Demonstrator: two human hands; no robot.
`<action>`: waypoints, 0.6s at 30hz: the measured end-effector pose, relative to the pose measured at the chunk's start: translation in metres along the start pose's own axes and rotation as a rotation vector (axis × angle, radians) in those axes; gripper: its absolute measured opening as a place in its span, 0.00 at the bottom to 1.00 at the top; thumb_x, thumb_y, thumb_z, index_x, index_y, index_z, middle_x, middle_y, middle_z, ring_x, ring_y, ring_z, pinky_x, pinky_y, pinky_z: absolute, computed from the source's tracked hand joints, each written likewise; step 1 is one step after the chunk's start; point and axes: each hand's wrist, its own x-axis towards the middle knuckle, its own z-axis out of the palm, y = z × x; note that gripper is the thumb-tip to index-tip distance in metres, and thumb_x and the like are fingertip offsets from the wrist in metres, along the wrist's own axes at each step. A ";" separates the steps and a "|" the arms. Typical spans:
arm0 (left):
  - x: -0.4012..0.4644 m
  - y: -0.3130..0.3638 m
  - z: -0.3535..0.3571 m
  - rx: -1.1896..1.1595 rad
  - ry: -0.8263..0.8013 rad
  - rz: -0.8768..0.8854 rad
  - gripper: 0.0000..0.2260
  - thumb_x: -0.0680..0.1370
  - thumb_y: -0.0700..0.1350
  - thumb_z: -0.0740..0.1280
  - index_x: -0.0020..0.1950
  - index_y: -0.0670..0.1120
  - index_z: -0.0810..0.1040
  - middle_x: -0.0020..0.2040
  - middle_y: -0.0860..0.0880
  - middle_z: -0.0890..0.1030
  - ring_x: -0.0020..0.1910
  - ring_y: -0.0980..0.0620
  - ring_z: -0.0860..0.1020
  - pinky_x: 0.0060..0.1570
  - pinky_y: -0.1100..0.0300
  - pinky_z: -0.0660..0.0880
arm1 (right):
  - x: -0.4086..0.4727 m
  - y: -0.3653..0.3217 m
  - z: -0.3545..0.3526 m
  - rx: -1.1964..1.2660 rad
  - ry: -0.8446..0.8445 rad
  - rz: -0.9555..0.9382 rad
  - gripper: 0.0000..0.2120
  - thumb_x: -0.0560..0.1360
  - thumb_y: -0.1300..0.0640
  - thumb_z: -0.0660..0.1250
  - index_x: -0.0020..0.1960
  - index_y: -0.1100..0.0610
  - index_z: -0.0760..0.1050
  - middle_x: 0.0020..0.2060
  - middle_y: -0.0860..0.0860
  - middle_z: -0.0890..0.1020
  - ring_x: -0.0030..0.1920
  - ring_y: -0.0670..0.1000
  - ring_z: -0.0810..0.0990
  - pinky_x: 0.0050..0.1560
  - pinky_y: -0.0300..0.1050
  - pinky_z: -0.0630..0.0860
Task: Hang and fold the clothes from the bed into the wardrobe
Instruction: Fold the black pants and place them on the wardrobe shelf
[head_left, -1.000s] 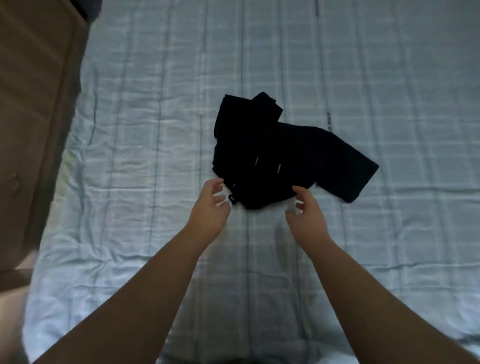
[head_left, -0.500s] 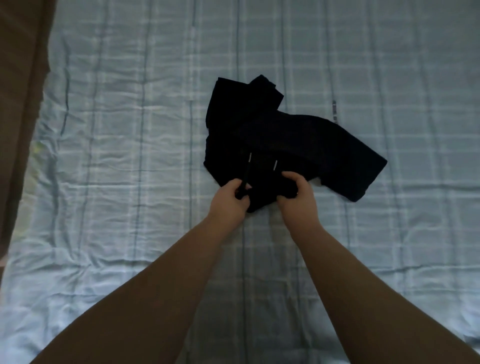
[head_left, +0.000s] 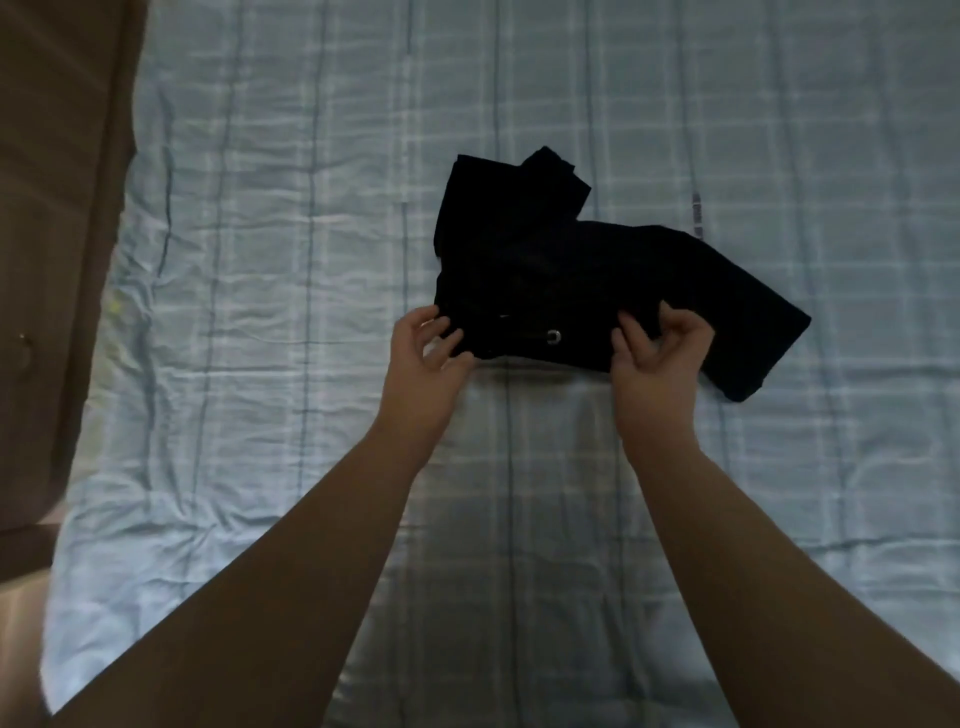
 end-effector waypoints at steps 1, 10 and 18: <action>0.004 0.000 0.003 0.033 0.033 0.015 0.16 0.78 0.32 0.65 0.60 0.48 0.68 0.63 0.48 0.74 0.59 0.62 0.79 0.55 0.65 0.77 | 0.004 0.004 0.001 -0.090 -0.065 -0.023 0.22 0.74 0.78 0.58 0.62 0.58 0.63 0.74 0.54 0.64 0.70 0.48 0.74 0.71 0.41 0.69; 0.008 -0.027 0.018 0.788 0.146 0.179 0.23 0.74 0.38 0.70 0.68 0.50 0.74 0.73 0.45 0.61 0.71 0.48 0.63 0.64 0.60 0.65 | 0.045 0.014 0.021 -1.079 -0.350 -0.203 0.39 0.73 0.46 0.74 0.78 0.47 0.59 0.80 0.53 0.52 0.77 0.57 0.60 0.75 0.60 0.61; 0.033 -0.019 0.044 0.653 0.020 0.127 0.33 0.74 0.41 0.72 0.77 0.50 0.63 0.70 0.41 0.64 0.64 0.49 0.71 0.55 0.72 0.66 | 0.055 -0.004 0.017 -0.903 -0.220 -0.112 0.07 0.75 0.59 0.67 0.52 0.51 0.74 0.54 0.49 0.69 0.48 0.49 0.75 0.49 0.33 0.71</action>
